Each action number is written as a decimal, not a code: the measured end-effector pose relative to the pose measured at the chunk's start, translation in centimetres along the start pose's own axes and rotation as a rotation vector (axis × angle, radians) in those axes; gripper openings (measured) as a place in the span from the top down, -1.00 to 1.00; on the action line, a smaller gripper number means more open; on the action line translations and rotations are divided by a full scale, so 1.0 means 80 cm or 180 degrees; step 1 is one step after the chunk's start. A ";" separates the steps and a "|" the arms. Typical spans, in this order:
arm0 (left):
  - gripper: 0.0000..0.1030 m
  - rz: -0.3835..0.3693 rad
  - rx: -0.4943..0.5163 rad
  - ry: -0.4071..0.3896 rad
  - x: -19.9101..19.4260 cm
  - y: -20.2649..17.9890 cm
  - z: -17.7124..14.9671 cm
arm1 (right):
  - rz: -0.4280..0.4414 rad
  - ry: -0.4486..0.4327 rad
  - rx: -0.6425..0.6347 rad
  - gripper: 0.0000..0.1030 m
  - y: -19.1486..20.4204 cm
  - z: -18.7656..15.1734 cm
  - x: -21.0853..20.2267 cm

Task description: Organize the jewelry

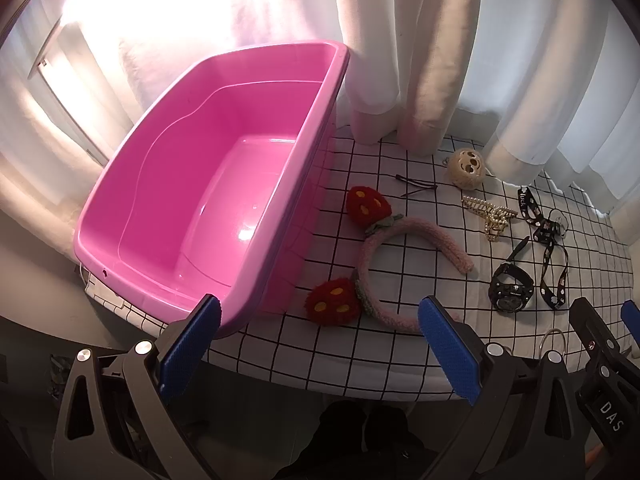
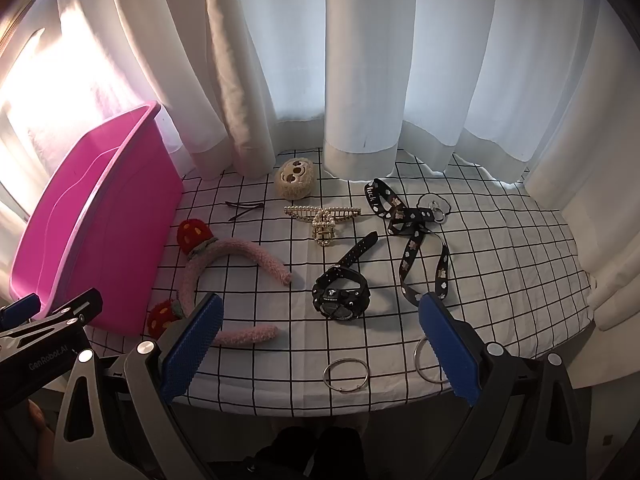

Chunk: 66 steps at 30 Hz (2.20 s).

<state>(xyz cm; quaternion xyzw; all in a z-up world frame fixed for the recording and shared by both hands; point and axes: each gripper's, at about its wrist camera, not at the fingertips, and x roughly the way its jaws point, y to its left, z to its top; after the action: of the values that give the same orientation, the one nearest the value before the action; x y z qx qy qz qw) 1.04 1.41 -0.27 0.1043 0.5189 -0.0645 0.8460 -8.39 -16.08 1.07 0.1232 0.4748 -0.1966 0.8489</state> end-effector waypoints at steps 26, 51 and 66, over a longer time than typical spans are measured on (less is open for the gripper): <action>-0.89 -0.0355 0.0466 0.0011 0.019 -0.058 -0.021 | -0.0268 0.0059 0.0187 -0.82 -0.050 -0.040 0.010; -0.89 -0.0364 0.0174 0.0177 0.087 -0.224 -0.138 | 0.0072 0.0641 -0.0593 -0.82 -0.199 -0.115 0.168; -0.89 -0.0602 0.0133 0.0220 0.124 -0.248 -0.155 | 0.0160 0.0585 -0.0755 -0.82 -0.197 -0.124 0.197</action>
<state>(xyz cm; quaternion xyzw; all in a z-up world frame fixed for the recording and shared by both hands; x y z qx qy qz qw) -9.52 -14.82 -16.75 0.0747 0.5539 -0.1513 0.8153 -15.55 -29.60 -17.88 0.0513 0.5673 -0.1058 0.8151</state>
